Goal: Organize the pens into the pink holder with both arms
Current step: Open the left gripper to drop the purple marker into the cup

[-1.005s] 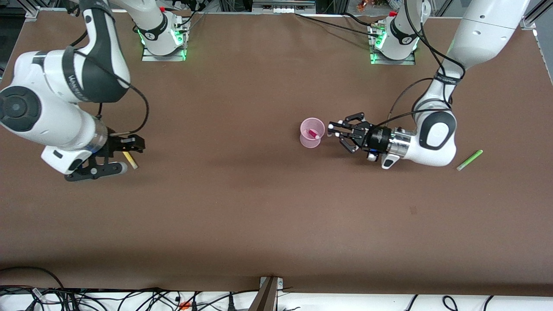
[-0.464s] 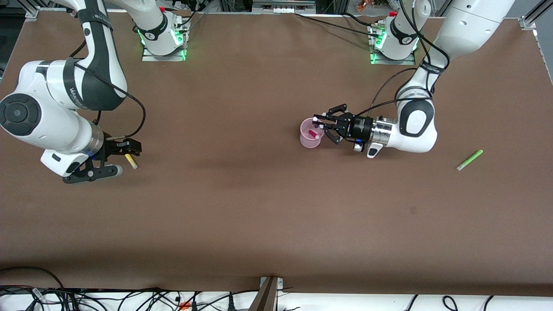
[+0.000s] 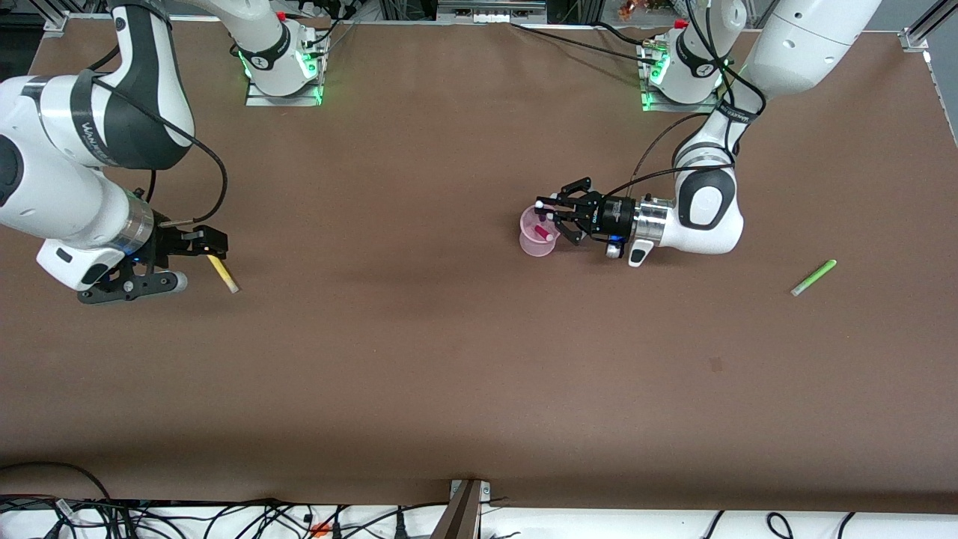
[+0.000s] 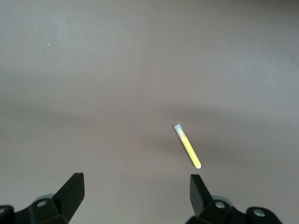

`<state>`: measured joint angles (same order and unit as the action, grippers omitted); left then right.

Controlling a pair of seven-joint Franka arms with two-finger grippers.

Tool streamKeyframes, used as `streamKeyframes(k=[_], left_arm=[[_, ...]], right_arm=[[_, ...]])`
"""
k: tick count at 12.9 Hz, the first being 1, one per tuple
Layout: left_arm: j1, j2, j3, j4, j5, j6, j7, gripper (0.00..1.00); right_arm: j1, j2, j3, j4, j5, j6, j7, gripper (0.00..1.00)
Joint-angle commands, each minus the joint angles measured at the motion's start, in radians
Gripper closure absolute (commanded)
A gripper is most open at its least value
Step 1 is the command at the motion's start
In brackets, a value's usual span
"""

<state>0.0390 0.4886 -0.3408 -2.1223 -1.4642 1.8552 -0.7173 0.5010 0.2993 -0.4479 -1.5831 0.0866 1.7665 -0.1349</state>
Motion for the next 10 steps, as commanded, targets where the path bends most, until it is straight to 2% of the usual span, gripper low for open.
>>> streamKeyframes(k=[1, 3, 4, 5, 7, 8, 10], left_arm=[[-0.011, 0.031, -0.004, -0.002, -0.028, 0.022, 0.091, 0.99], [-0.002, 0.039, -0.003, -0.002, -0.019, 0.022, 0.105, 0.25], [0.004, 0.030, 0.000, -0.002, -0.018, 0.018, 0.104, 0.00], [0.021, 0.006, 0.002, -0.004, -0.010, 0.013, 0.093, 0.00], [0.048, -0.047, 0.003, 0.004, 0.079, 0.013, 0.038, 0.00], [0.067, -0.079, 0.003, 0.007, 0.120, 0.013, 0.003, 0.00], [0.123, -0.123, 0.003, 0.056, 0.242, -0.014, -0.048, 0.00]], right_arm=[[-0.043, -0.038, 0.017, -0.028, -0.005, -0.005, -0.009, 0.00], [-0.189, -0.048, 0.176, -0.028, -0.057, -0.004, -0.006, 0.00], [-0.237, -0.060, 0.237, -0.028, -0.089, -0.001, -0.006, 0.00], [-0.290, -0.068, 0.286, -0.028, -0.108, -0.002, -0.006, 0.00], [-0.431, -0.100, 0.427, -0.029, -0.148, -0.005, -0.008, 0.00], [-0.468, -0.111, 0.452, -0.028, -0.166, -0.005, -0.012, 0.00], [-0.475, -0.111, 0.453, 0.003, -0.160, -0.022, -0.009, 0.01]])
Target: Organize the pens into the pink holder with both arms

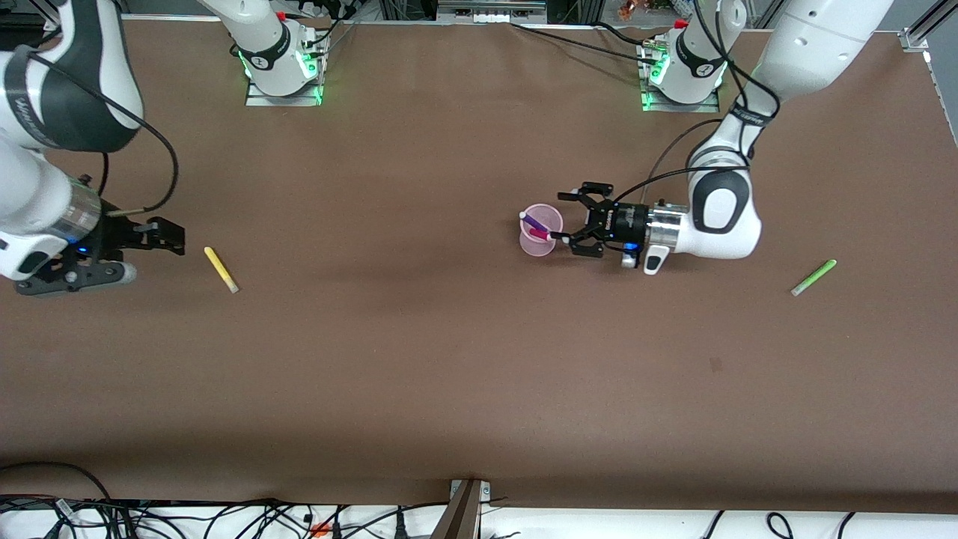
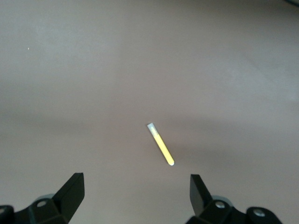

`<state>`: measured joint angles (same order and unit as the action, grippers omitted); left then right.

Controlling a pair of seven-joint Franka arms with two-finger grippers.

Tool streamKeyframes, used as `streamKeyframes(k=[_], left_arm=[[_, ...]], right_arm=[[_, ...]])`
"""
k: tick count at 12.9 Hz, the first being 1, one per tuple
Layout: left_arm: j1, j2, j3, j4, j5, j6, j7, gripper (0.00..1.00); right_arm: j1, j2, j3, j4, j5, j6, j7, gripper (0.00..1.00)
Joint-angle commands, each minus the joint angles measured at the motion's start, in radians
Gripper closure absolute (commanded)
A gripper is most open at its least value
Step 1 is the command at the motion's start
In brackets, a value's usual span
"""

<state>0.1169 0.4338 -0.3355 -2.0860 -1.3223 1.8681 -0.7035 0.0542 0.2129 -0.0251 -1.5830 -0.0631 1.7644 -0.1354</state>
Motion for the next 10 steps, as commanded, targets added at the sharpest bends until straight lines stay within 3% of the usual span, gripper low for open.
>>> streamKeyframes(k=[1, 7, 10], left_arm=[[0.075, -0.070, 0.000, 0.077, 0.200, -0.082, -0.068, 0.00], [0.170, -0.070, 0.003, 0.432, 0.716, -0.363, -0.122, 0.00], [0.164, -0.089, -0.017, 0.613, 1.030, -0.516, 0.006, 0.00]], right_arm=[[-0.027, -0.018, 0.030, 0.024, -0.009, -0.054, 0.002, 0.01], [-0.025, -0.017, 0.034, 0.038, 0.009, -0.085, 0.057, 0.00], [-0.013, -0.030, 0.040, 0.040, 0.006, -0.111, 0.062, 0.00]])
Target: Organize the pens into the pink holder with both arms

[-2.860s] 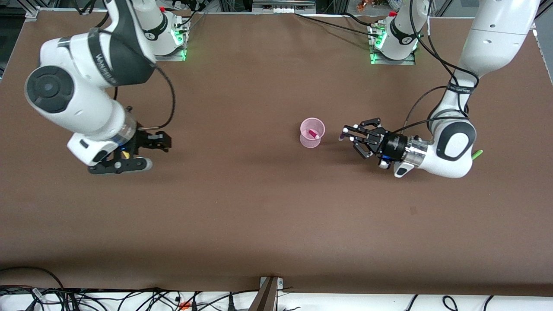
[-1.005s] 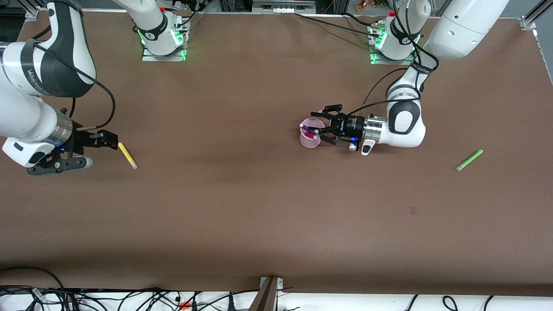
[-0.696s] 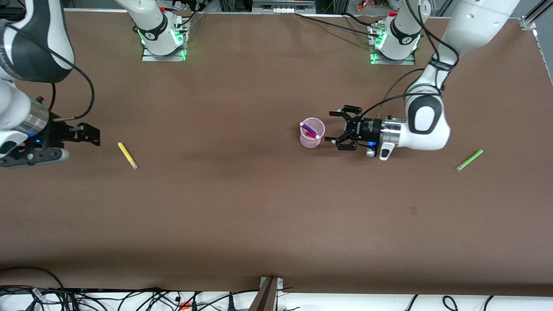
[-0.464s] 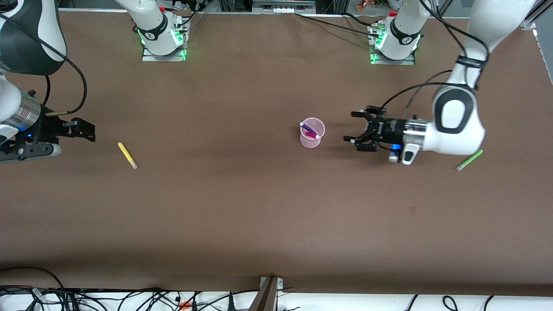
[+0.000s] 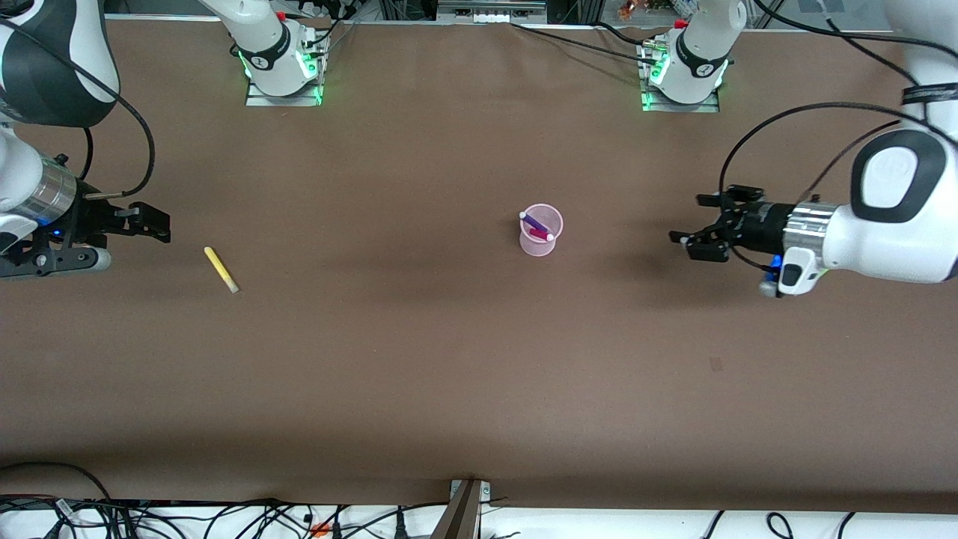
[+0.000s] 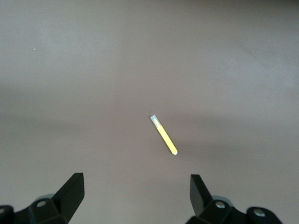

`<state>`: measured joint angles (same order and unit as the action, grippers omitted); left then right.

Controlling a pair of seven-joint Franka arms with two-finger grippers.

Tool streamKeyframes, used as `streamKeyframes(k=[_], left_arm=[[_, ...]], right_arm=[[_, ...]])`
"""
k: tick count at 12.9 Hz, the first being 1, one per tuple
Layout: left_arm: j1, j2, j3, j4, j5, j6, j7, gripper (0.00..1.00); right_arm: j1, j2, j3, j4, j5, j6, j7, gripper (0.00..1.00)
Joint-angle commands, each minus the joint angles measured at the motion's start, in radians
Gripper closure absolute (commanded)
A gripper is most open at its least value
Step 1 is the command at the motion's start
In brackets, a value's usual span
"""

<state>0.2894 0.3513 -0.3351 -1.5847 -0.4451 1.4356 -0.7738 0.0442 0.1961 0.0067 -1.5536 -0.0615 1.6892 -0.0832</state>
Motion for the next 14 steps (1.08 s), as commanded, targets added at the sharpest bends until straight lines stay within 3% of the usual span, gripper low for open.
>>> streamKeyframes(k=[1, 4, 7, 9, 12, 14], left_arm=[[-0.012, -0.041, -0.019, 0.121, 0.223, -0.089, 0.153, 0.00], [-0.012, -0.184, -0.047, 0.072, 0.339, -0.089, 0.246, 0.00], [-0.007, -0.445, -0.102, -0.127, 0.384, -0.006, 0.290, 0.00], [-0.013, -0.636, -0.114, -0.317, 0.384, 0.090, 0.292, 0.00], [0.004, -0.618, -0.124, -0.330, 0.379, 0.115, 0.301, 0.00], [0.046, -0.550, -0.125, -0.255, 0.378, 0.103, 0.309, 0.00]], right_arm=[[-0.004, -0.020, 0.006, 0.012, 0.005, -0.042, -0.003, 0.00], [-0.003, -0.070, 0.006, 0.012, 0.003, -0.095, 0.002, 0.00], [-0.004, -0.096, -0.037, 0.010, 0.003, -0.170, -0.021, 0.00], [-0.007, -0.092, -0.047, 0.012, 0.008, -0.169, -0.061, 0.00], [-0.006, -0.103, -0.048, 0.012, 0.006, -0.200, -0.066, 0.00], [-0.003, -0.077, -0.045, 0.012, 0.006, -0.184, -0.066, 0.00]])
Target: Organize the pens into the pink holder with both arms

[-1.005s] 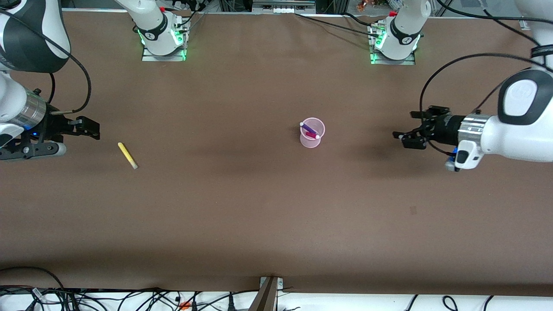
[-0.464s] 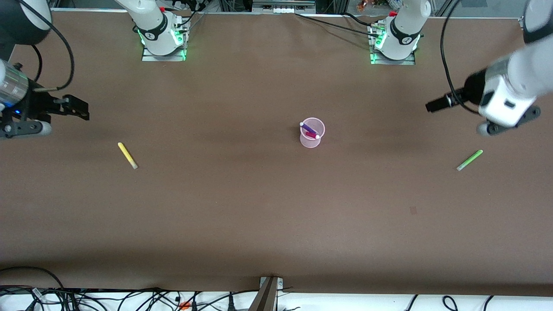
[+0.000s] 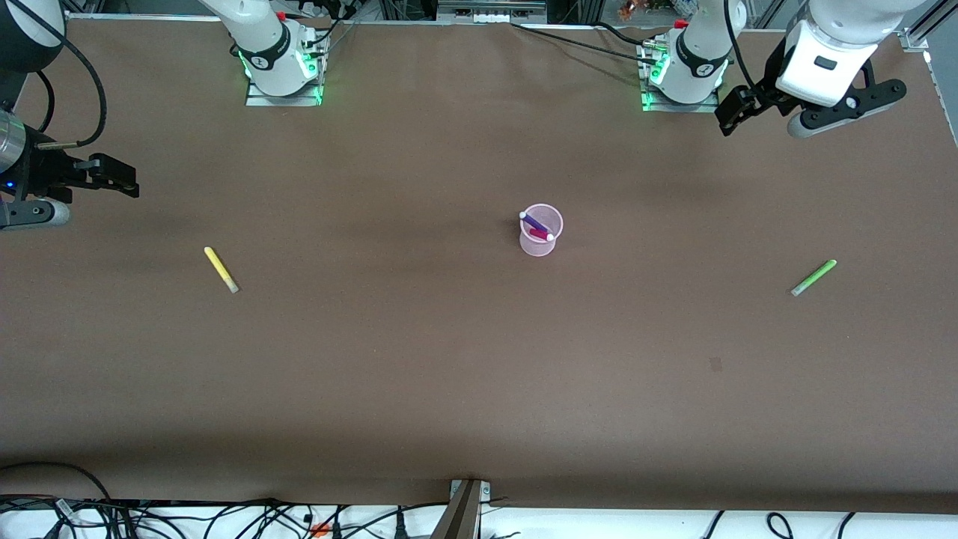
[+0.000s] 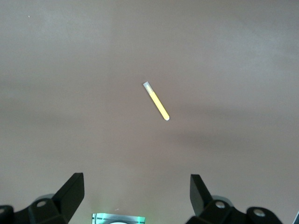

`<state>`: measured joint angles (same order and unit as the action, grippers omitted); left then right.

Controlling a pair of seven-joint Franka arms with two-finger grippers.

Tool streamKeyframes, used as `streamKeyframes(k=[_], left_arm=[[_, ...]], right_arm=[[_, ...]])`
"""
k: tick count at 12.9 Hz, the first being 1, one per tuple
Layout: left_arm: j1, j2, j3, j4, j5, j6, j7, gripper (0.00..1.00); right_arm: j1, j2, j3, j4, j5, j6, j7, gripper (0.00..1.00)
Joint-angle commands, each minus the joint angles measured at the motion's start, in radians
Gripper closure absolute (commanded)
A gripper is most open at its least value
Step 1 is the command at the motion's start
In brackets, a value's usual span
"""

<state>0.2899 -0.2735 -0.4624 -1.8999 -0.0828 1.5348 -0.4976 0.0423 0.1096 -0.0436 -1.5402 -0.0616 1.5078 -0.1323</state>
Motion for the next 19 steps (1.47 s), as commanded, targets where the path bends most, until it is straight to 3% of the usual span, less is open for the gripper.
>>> streamKeyframes(k=[1, 5, 12, 13, 16, 19], left_arm=[[0.052, 0.114, 0.002, 0.111, 0.021, -0.027, 0.031, 0.00], [0.101, 0.217, -0.002, 0.226, -0.006, -0.050, 0.043, 0.00], [0.094, 0.209, 0.002, 0.258, 0.009, -0.059, 0.047, 0.00], [0.060, 0.211, 0.034, 0.259, 0.009, -0.059, 0.047, 0.00], [-0.275, 0.208, 0.382, 0.245, 0.012, -0.058, 0.048, 0.00], [-0.424, 0.195, 0.523, 0.225, 0.012, -0.050, 0.048, 0.00]], right_arm=[[0.001, 0.031, 0.008, -0.001, 0.011, 0.012, 0.002, 0.00], [0.010, 0.068, 0.010, 0.006, 0.031, 0.037, -0.004, 0.00], [0.010, 0.079, 0.008, 0.017, 0.029, 0.035, -0.006, 0.00], [0.010, 0.079, 0.008, 0.017, 0.029, 0.034, -0.006, 0.00], [0.010, 0.079, 0.008, 0.017, 0.031, 0.032, -0.003, 0.00], [0.008, 0.079, 0.008, 0.017, 0.034, 0.032, -0.003, 0.00]])
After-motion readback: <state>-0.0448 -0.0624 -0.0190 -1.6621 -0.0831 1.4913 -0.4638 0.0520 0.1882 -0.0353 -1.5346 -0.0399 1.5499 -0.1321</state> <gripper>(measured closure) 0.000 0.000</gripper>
